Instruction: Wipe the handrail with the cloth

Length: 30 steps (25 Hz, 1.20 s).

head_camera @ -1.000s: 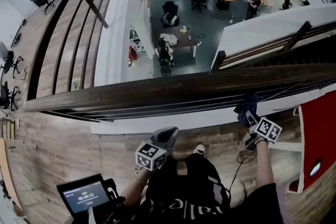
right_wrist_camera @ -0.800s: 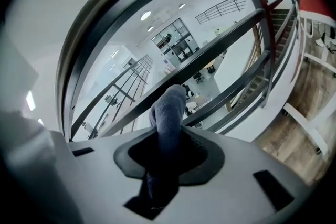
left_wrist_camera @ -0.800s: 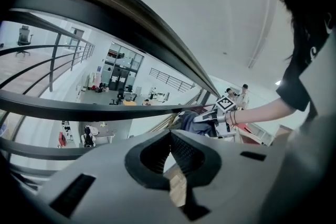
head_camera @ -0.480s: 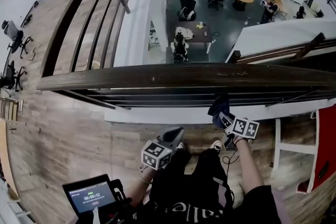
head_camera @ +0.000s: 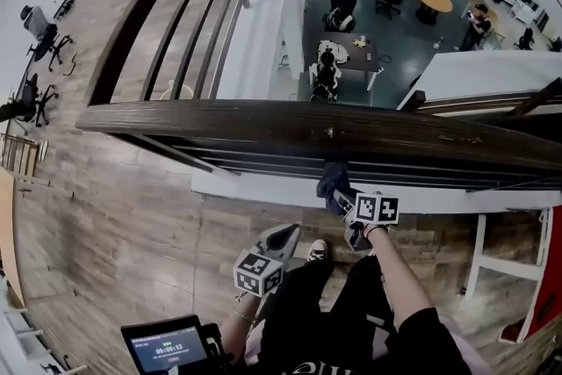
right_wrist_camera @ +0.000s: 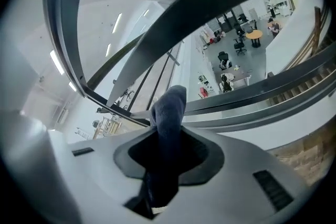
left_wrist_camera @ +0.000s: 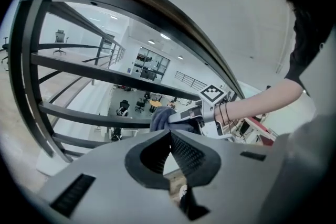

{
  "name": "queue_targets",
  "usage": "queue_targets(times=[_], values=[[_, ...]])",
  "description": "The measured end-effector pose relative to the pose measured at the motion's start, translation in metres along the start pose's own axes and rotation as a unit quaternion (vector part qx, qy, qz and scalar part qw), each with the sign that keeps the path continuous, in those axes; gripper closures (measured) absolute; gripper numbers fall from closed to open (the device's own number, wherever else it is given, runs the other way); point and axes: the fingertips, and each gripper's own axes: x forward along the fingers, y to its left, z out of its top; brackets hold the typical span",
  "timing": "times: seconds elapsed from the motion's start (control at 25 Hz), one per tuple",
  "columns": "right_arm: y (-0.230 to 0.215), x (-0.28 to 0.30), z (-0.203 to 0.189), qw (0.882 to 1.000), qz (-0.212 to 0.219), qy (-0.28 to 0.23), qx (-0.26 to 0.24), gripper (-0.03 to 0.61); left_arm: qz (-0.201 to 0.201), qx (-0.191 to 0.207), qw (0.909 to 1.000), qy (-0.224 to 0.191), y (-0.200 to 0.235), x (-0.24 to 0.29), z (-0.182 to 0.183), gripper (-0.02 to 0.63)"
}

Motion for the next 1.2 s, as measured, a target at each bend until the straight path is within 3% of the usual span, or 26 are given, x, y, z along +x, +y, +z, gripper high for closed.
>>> queue_targets(times=[0.24, 0.48, 0.92, 1.2], values=[[0.020, 0.053, -0.008, 0.999, 0.026, 0.035, -0.024, 0.480, 0.034, -0.017, 0.9993, -0.001, 0.020, -0.011, -0.021, 0.611], [0.000, 0.081, -0.010, 0.999, 0.017, 0.046, -0.022, 0.480, 0.048, -0.023, 0.9985, 0.012, 0.028, -0.017, -0.037, 0.611], [-0.109, 0.028, 0.014, 0.997, -0.032, -0.012, 0.066, 0.480, 0.021, -0.005, 0.9986, 0.049, -0.006, 0.021, -0.050, 0.611], [-0.200, -0.042, 0.029, 0.992, -0.061, -0.048, 0.103, 0.480, -0.011, 0.021, 0.9981, 0.058, -0.059, 0.084, -0.042, 0.611]])
